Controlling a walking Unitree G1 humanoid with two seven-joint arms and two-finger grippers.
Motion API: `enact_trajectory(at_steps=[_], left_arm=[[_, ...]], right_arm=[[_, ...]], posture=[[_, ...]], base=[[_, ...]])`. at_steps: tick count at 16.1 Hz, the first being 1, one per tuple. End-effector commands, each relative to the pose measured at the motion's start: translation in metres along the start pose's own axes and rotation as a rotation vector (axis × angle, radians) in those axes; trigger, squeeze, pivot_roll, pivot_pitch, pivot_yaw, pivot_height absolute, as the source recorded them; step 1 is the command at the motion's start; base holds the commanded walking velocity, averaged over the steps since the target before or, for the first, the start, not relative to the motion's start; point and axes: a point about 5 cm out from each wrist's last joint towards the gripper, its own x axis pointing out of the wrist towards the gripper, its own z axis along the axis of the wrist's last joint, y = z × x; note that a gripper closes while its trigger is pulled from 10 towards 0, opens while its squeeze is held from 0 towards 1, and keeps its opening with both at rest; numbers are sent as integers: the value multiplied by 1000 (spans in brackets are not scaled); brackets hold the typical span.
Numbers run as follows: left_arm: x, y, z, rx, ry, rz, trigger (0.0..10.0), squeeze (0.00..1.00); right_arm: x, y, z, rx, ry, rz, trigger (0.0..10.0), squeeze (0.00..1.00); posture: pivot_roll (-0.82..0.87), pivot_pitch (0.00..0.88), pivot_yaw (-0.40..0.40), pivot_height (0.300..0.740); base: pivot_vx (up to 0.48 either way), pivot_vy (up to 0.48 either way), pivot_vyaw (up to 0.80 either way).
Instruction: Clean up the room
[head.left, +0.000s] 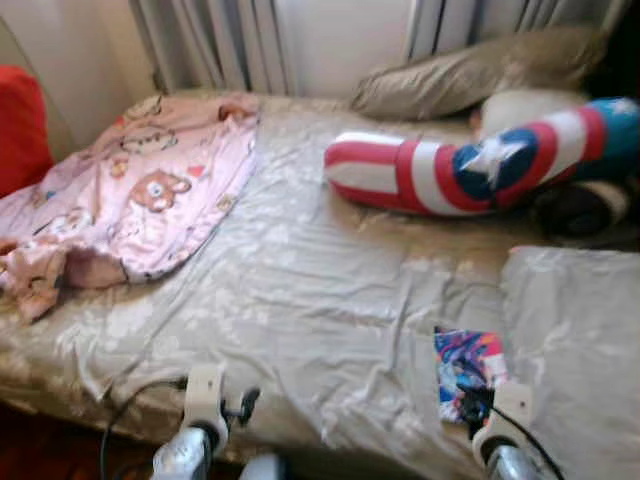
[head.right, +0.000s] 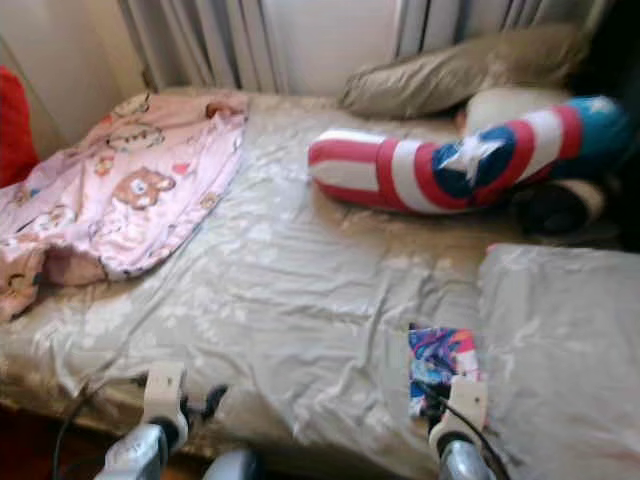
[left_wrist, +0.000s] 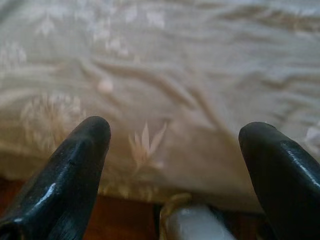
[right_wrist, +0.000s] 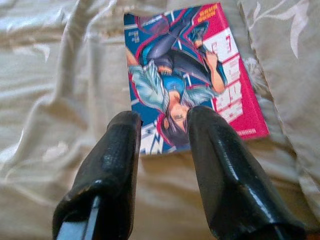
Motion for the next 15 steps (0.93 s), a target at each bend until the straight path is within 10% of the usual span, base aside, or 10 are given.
enact_trajectory(at_steps=[1,6,15], left_arm=[[0,1,-7,3,50,21,10000,0],[-12,2,-39,3,192,62,10000,0],[-12,2,-39,3,192,62,10000,0]], right_arm=[[-2,-1,-7,-13,43,12,10000,0],[-17,-12,-42,9,179,-50,10000,0],[-17,-12,-42,9,179,-50,10000,0]], posture=[[31,0,-9,729],[8,0,17,740],[8,0,17,740]], base=[[0,0,0],[0,0,0],[0,0,0]])
